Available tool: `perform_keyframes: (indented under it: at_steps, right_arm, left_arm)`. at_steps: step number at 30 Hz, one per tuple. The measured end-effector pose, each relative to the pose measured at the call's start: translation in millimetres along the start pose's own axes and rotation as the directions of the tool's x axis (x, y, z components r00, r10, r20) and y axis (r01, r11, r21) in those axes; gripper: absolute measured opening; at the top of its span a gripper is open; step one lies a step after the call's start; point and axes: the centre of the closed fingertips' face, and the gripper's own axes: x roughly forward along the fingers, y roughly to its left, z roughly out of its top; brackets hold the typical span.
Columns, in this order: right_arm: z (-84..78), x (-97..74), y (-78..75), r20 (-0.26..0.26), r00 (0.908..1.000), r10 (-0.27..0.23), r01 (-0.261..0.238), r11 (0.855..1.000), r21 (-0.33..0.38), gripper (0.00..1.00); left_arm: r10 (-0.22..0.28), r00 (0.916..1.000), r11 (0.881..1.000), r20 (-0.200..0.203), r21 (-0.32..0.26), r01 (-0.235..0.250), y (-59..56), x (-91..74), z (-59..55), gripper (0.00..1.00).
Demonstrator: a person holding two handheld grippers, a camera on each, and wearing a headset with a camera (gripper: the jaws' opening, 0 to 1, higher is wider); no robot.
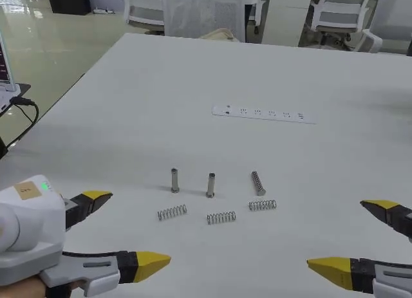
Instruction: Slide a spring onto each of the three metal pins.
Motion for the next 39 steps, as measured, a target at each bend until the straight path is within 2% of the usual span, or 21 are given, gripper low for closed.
perform_keyframes:
  at_steps: [20, 27, 33, 39]
  right_arm:
    - [0.6, 1.3, -0.4, -0.006, 1.0000, 0.002, -0.002, 1.000, -0.001, 0.92]
    - [5.5, 4.0, -1.3, 0.002, 1.0000, 0.005, -0.005, 1.000, -0.007, 0.92]
    - [-0.1, 3.5, -0.3, -0.013, 0.9999, 0.007, -0.007, 1.000, -0.006, 0.92]
    - [1.0, 4.1, -2.4, -0.015, 0.9998, 0.009, -0.009, 1.000, -0.010, 0.92]
  left_arm:
    - [0.004, 1.0000, 1.000, 0.008, -0.003, -0.004, 1.0, -1.6, 1.5, 0.86]
    - [0.006, 1.0000, 1.000, 0.007, -0.003, -0.006, 2.0, -2.0, 1.2, 0.86]
    - [0.000, 1.0000, 1.000, 0.002, 0.002, 0.000, 2.0, 0.0, 0.0, 0.86]
    - [0.002, 1.0000, 1.000, 0.007, 0.007, -0.002, 4.7, 1.1, 2.2, 0.86]
